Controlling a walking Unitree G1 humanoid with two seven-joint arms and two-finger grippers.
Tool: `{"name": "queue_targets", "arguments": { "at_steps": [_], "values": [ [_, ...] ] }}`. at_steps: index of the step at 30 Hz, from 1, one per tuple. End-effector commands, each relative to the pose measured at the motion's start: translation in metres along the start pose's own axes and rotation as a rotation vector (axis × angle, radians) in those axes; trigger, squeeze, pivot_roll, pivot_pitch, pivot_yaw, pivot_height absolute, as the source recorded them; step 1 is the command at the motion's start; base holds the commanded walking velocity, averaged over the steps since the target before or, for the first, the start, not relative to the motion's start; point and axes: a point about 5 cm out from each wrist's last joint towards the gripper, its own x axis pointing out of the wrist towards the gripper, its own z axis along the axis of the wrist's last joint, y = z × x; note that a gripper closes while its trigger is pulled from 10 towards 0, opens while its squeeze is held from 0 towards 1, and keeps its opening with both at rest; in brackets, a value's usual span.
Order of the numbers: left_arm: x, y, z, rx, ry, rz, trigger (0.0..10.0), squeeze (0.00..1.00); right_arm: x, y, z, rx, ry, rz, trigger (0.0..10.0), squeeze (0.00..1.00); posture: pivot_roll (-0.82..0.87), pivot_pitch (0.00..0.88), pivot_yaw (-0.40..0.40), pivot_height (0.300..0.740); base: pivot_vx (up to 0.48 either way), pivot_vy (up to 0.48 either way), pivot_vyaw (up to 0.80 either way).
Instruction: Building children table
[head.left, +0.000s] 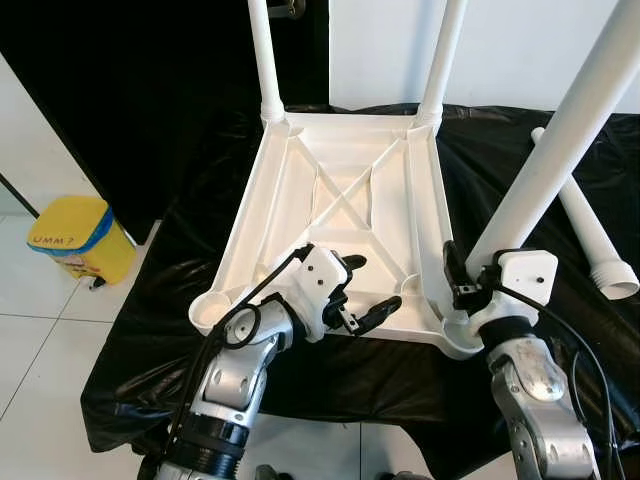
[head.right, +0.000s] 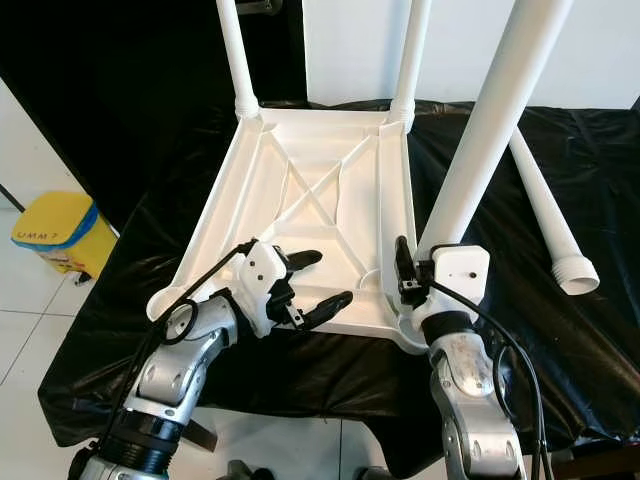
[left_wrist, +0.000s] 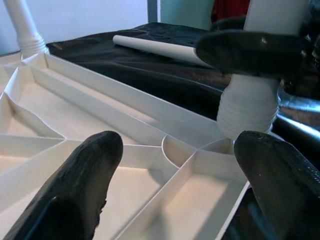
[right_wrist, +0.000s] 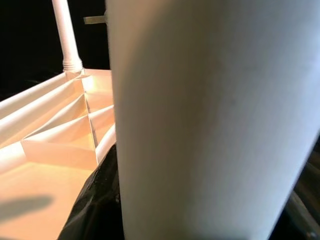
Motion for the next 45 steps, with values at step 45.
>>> {"name": "queue_targets", "arguments": {
  "at_steps": [45],
  "values": [
    [-0.006, -0.035, 0.01, -0.126, 0.05, -0.168, 10.0, 0.0, -0.034, -0.001, -0.042, -0.062, 0.088, 0.151, 10.0, 0.0, -0.21, 0.117, 0.039, 0.74, 0.0, 0.0, 0.0]
  ]
}}
